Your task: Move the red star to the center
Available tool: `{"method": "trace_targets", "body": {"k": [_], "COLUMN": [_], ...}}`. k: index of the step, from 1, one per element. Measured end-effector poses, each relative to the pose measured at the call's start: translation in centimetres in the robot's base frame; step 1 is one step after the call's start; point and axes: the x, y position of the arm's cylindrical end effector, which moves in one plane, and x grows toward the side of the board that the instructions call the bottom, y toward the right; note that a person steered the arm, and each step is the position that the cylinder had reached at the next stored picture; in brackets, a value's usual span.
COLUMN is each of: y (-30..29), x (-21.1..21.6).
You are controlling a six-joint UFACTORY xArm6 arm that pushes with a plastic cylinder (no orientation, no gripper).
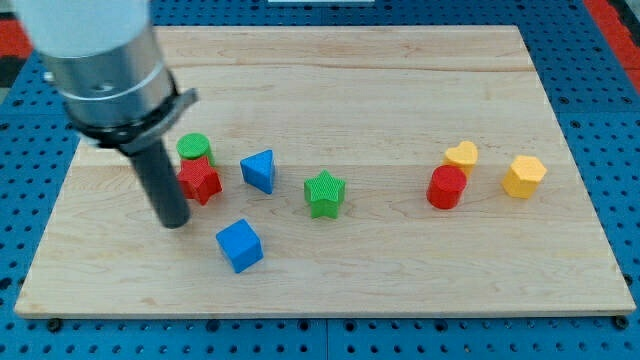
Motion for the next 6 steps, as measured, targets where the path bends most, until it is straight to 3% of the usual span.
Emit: {"method": "trace_targets", "body": {"k": [1, 3, 6], "y": [0.2, 8.4, 13.6], "x": [-2.3, -8.6, -9.9]}}
